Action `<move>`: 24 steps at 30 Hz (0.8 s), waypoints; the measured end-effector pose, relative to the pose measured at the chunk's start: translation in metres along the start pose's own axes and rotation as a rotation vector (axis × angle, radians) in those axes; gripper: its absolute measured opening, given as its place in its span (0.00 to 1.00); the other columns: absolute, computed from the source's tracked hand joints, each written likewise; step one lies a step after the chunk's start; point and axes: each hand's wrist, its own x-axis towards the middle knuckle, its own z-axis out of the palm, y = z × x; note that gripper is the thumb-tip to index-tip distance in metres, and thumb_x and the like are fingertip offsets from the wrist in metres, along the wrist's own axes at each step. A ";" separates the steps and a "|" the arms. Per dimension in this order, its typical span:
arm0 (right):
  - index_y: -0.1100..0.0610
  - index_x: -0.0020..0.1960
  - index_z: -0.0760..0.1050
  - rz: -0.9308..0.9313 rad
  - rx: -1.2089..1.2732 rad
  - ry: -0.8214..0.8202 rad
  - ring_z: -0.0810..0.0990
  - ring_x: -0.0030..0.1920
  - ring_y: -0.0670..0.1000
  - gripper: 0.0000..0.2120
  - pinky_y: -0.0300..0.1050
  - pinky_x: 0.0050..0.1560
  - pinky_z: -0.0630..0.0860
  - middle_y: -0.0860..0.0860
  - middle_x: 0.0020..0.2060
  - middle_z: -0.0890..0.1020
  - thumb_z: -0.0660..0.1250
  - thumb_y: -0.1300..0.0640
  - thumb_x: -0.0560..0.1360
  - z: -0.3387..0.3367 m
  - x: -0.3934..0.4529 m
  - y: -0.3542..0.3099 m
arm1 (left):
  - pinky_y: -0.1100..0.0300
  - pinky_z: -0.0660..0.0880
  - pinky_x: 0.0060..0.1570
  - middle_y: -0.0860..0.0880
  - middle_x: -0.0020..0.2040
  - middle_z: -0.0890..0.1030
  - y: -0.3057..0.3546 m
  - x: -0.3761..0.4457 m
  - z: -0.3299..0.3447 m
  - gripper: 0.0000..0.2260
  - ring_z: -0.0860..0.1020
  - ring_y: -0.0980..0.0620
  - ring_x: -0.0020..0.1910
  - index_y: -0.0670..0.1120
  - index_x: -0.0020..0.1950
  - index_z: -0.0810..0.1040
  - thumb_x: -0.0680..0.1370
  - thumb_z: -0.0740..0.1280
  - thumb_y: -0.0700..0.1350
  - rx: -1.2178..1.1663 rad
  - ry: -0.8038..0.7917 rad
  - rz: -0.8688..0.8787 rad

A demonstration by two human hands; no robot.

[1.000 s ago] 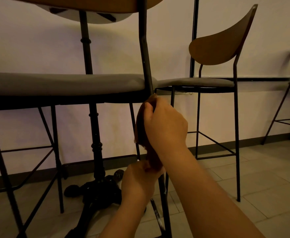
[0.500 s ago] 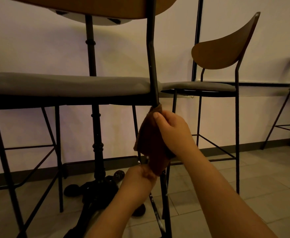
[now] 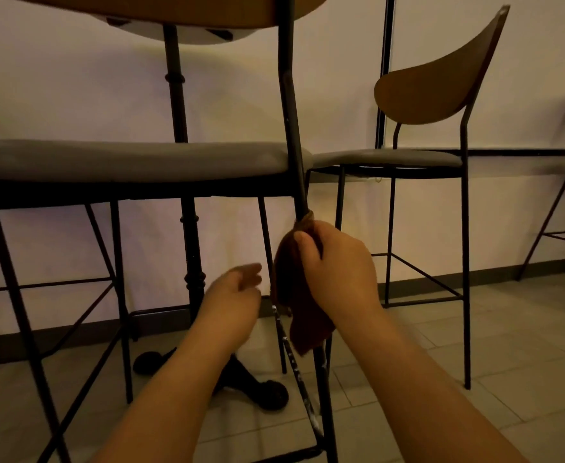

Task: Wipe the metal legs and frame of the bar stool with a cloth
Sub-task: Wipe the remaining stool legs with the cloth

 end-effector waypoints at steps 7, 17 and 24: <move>0.46 0.44 0.80 0.219 0.486 0.003 0.80 0.39 0.42 0.14 0.34 0.38 0.74 0.45 0.36 0.82 0.57 0.46 0.80 0.008 -0.018 0.004 | 0.76 0.68 0.35 0.63 0.54 0.75 0.037 0.013 0.015 0.14 0.72 0.68 0.46 0.58 0.65 0.74 0.81 0.58 0.52 -0.088 0.023 0.247; 0.49 0.52 0.80 0.166 0.462 -0.088 0.79 0.39 0.41 0.13 0.29 0.35 0.72 0.44 0.37 0.81 0.56 0.49 0.81 0.004 -0.021 0.010 | 0.78 0.69 0.28 0.65 0.41 0.76 0.050 0.024 0.034 0.13 0.73 0.68 0.39 0.50 0.62 0.78 0.78 0.67 0.48 -0.210 0.061 0.195; 0.50 0.43 0.79 0.316 0.567 -0.160 0.81 0.39 0.45 0.16 0.35 0.38 0.77 0.50 0.36 0.82 0.55 0.48 0.81 0.011 -0.047 0.028 | 0.78 0.66 0.34 0.58 0.51 0.81 0.051 0.028 0.032 0.13 0.74 0.64 0.45 0.50 0.62 0.78 0.78 0.67 0.46 -0.190 0.033 0.201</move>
